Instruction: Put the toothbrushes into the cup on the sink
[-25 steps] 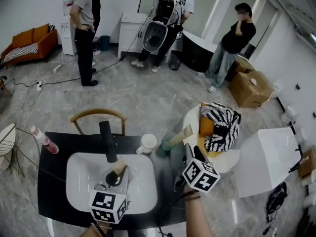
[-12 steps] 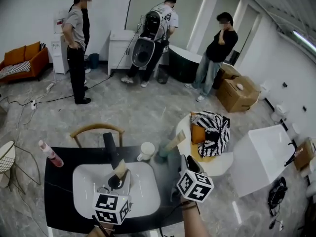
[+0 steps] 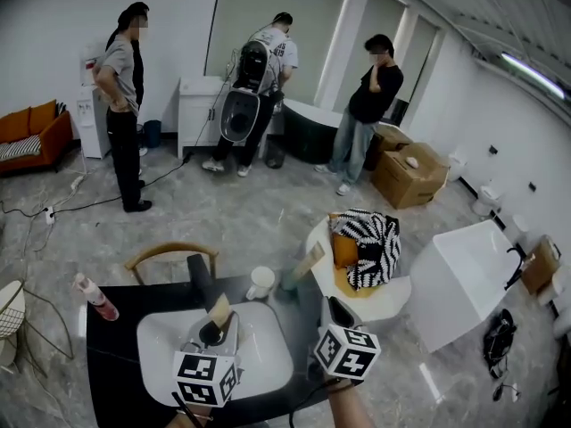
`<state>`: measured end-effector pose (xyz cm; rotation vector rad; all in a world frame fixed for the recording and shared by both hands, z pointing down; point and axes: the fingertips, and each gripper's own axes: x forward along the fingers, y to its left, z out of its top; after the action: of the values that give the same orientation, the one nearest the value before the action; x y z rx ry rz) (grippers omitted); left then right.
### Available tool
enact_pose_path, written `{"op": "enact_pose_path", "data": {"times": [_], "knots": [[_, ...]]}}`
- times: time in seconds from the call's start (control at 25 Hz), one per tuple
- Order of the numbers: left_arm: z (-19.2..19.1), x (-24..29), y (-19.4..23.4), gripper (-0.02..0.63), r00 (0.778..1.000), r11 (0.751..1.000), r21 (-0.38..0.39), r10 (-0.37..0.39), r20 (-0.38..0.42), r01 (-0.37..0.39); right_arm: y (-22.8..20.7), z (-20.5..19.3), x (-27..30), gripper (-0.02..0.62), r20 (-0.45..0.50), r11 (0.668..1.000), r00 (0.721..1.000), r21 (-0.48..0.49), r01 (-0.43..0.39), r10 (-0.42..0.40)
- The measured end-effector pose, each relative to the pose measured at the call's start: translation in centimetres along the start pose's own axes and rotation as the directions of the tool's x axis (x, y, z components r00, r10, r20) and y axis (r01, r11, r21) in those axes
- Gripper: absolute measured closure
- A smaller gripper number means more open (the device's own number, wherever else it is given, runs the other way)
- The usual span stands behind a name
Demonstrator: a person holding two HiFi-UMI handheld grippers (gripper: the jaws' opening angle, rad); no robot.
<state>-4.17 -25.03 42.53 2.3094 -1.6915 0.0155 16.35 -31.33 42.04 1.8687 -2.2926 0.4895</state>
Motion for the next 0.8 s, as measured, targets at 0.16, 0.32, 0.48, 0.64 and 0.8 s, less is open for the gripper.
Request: {"op": "enact_pose_path", "data": {"times": [0.16,0.32,0.48,0.64,0.8], "knots": [[0.5,-0.3,-0.2,0.566,1.0,1.0,0.008,-0.028,0.007,0.028,0.5,-0.2,-1.5,0.552,0.008,1.0,1.0,-0.002,0.022,-0.022],[1.1,-0.4,-0.3,0.566,0.998,0.998,0.021,-0.059,0.013,0.058,0.6,-0.3,-2.8,0.569,0.024,0.999,0.998,0.013,0.049,-0.049],[1.3,-0.4,-0.7,0.566,0.996,0.995,0.041,-0.09,0.012,0.089,0.6,-0.7,-3.9,0.592,0.037,0.996,0.996,0.031,0.078,-0.08],[1.1,-0.5,-0.9,0.568,0.994,0.993,0.053,-0.107,0.003,0.106,0.8,-1.7,-4.6,0.592,0.033,0.995,0.996,0.057,0.086,-0.088],[0.9,-0.5,-0.9,0.567,0.994,0.992,0.06,-0.111,-0.001,0.111,0.8,-2.9,-5.1,0.592,0.021,0.993,0.995,0.066,0.097,-0.098]]}}
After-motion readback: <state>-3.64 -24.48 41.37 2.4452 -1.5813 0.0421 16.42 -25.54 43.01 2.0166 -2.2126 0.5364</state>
